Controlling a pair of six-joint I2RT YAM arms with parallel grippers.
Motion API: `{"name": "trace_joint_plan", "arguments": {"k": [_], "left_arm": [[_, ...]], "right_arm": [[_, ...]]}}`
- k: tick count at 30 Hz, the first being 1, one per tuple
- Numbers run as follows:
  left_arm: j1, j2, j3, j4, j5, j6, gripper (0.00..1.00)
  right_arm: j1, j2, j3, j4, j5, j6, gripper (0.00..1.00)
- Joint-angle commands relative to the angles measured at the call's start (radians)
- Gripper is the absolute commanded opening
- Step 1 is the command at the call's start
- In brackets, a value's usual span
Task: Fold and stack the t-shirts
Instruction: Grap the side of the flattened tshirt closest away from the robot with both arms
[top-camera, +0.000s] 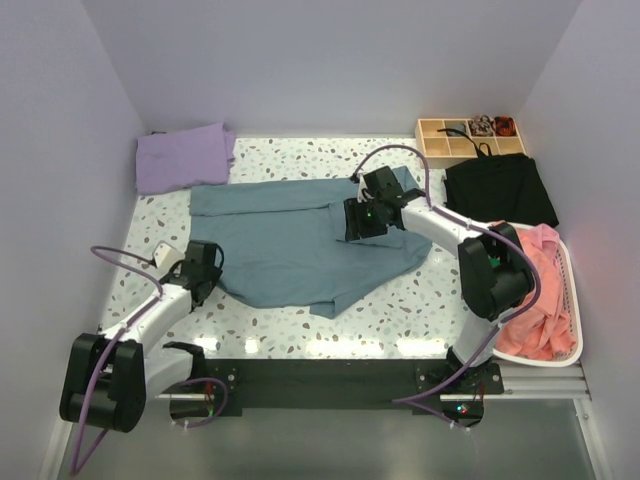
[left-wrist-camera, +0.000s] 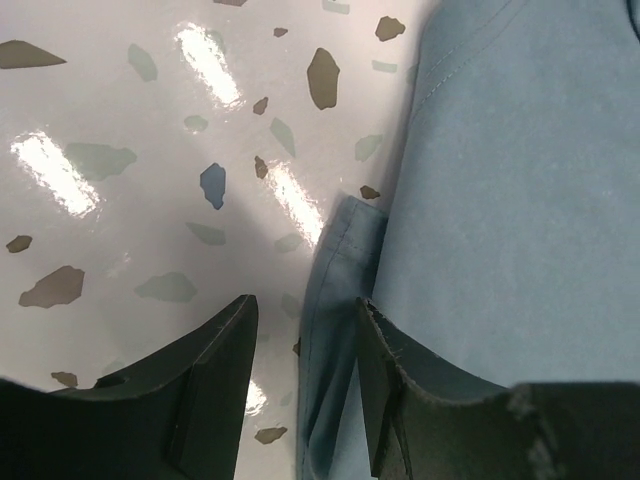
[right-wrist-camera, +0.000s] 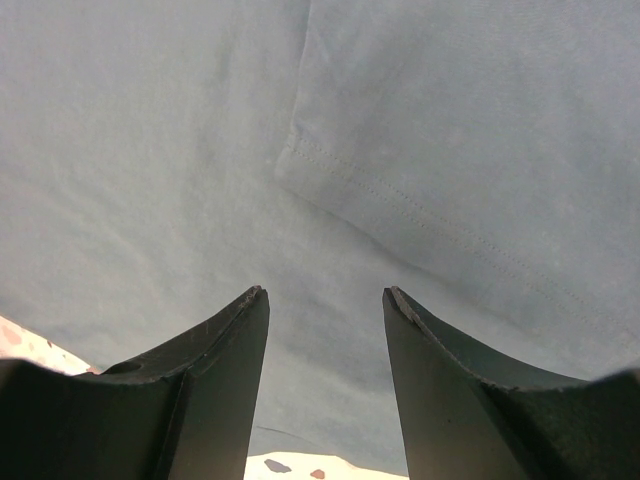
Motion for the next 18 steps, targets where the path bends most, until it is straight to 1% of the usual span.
{"name": "trace_joint_plan", "arguments": {"k": [1, 4, 6, 7, 8, 10, 11, 13, 14, 18], "left_arm": [[0.007, 0.047, 0.015, 0.044, -0.012, 0.015, 0.49], [0.008, 0.081, 0.013, 0.073, -0.009, 0.019, 0.48], [0.008, 0.096, 0.008, 0.09, -0.001, 0.022, 0.41], [0.008, 0.107, 0.008, 0.102, 0.002, 0.028, 0.36], [0.008, 0.112, 0.005, 0.107, 0.003, 0.031, 0.29], [0.008, 0.121, -0.004, 0.123, 0.011, 0.037, 0.23], [0.008, 0.12, -0.013, 0.13, 0.014, 0.041, 0.15], [0.008, 0.121, -0.024, 0.139, 0.017, 0.042, 0.09], [0.008, 0.118, -0.03, 0.139, 0.02, 0.042, 0.0], [0.008, 0.104, -0.03, 0.133, 0.039, 0.064, 0.0]], "right_arm": [[0.002, 0.008, 0.036, -0.019, -0.023, -0.018, 0.54], [0.0, 0.008, 0.042, -0.025, -0.015, -0.019, 0.54], [0.0, 0.006, 0.042, -0.03, -0.011, -0.021, 0.54], [0.0, 0.003, 0.042, -0.032, -0.008, -0.021, 0.54], [0.0, 0.0, 0.04, -0.033, -0.005, -0.019, 0.54], [0.0, -0.012, 0.04, -0.038, 0.002, -0.021, 0.54], [0.002, -0.015, 0.04, -0.038, 0.005, -0.019, 0.54], [0.0, -0.023, 0.042, -0.039, 0.008, -0.021, 0.54], [0.0, -0.023, 0.042, -0.039, 0.008, -0.021, 0.54], [0.0, -0.021, 0.039, -0.036, -0.003, -0.018, 0.54]]}}
